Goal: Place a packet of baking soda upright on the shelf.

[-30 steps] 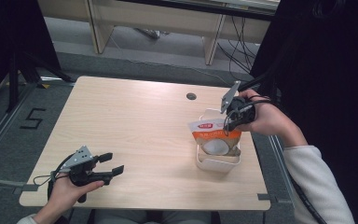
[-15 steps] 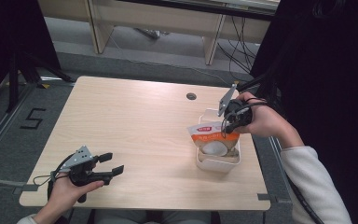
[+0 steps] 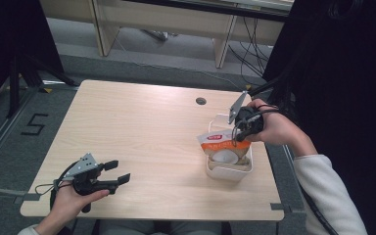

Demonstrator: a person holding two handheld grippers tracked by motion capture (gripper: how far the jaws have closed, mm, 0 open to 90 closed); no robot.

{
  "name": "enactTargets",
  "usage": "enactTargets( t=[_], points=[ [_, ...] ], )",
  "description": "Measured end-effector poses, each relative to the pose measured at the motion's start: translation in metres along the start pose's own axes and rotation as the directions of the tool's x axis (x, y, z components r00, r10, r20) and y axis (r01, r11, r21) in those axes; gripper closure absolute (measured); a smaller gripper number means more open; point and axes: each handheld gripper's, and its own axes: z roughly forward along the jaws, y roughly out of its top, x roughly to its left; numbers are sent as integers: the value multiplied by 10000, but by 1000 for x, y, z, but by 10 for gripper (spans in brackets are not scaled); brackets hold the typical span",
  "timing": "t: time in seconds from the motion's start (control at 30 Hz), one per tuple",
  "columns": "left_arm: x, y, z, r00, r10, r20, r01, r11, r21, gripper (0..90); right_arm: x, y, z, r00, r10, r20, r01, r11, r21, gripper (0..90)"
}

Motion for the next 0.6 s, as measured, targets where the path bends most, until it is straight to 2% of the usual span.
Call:
enactTargets(
  t=[0.1, 0.13, 0.17, 0.27, 0.33, 0.37, 0.4, 0.43, 0.47, 0.5, 0.6],
  points=[
    [0, 0, 0, 10000, 49, 36, -49, 10000, -12, 268, 0, 0, 0, 10000, -22, 7, 22, 10000, 52, 900],
    [0, 0, 0, 10000, 92, 13, -92, 10000, 14, 268, 1, 1, 0, 9999, 136, 2, -136, 9998, 144, 900],
    [0, 0, 0, 10000, 80, 28, -80, 10000, 8, 268, -1, 1, 0, 9999, -113, 26, 113, 9999, 39, 900],
    [0, 0, 1, 10000, 77, 41, -77, 10000, 6, 268, 2, 2, 1, 9997, 238, 65, -239, 9995, 181, 900],
    [0, 0, 1, 10000, 87, 41, -87, 10000, 21, 268, 0, 2, 4, 9999, -112, 2, 112, 9999, 71, 900],
    [0, 0, 1, 10000, 90, 37, -90, 10000, 24, 268, 1, 2, 4, 9999, 111, 12, -112, 9998, 180, 900],
    [0, 0, 0, 10000, 89, 36, -89, 10000, 22, 268, -1, 3, 5, 9999, -111, -15, 111, 9998, 179, 900],
    [0, 0, 0, 10000, 84, 33, -84, 10000, 16, 268, 1, 3, 6, 10000, 59, -18, -58, 9998, 167, 900],
    [0, 0, 0, 10000, 76, 32, -76, 10000, 12, 268, 0, 3, 7, 10000, -28, -61, 29, 9999, 164, 900],
    [0, 0, 0, 10000, 79, 34, -79, 10000, 8, 268, 1, 3, 6, 9998, 187, -95, -184, 9995, 257, 900],
    [0, 0, 0, 10000, 89, 40, -89, 10000, 26, 268, 1, 2, 7, 9998, 144, -105, -141, 9995, 269, 900]
  ],
)
